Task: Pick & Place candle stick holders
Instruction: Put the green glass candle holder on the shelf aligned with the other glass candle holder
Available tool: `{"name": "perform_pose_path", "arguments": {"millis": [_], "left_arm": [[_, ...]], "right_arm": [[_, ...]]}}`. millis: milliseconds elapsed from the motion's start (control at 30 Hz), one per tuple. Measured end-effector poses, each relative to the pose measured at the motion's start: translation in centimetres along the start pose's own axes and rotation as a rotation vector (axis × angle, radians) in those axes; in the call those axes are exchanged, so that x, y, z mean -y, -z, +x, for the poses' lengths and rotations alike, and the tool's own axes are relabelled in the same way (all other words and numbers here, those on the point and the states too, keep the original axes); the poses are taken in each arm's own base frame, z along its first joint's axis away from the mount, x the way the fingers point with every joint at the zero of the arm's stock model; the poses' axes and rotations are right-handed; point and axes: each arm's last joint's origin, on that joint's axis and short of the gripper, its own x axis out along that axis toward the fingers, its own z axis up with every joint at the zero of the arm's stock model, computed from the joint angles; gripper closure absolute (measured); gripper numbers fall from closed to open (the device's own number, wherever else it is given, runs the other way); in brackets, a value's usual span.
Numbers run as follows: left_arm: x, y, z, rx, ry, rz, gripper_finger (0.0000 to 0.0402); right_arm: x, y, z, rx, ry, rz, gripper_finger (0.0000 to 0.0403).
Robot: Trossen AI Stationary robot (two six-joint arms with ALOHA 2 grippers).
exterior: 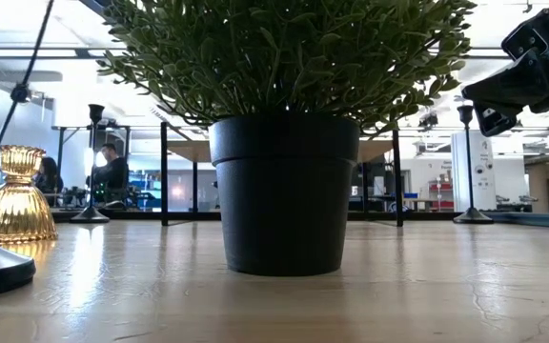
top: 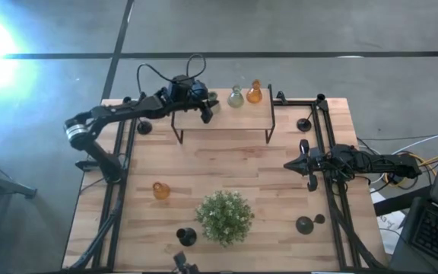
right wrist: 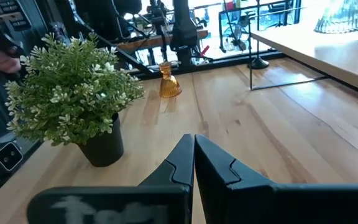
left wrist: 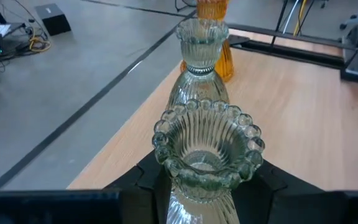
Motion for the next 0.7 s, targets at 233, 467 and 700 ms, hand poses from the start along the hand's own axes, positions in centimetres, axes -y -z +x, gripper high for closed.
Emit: {"name": "perform_pose_path", "arguments": {"millis": [233,467,700], "left_arm": [[-1.1,-0.2,1.4,0.001,-0.031,0.01,0.0268],[-1.8,-0.3,2.2,0.006,-0.039,0.004,0.0267],[-1.9,-0.2,2.2,0.009,-0.04,0.01,0.0267]], "right_arm": [[0.0,0.0,0.0,0.0,0.0,0.0,0.0394],[0.0,0.0,0.0,0.0,0.0,0.0,0.0394],[0.0,0.0,0.0,0.0,0.0,0.0,0.0394]]}}
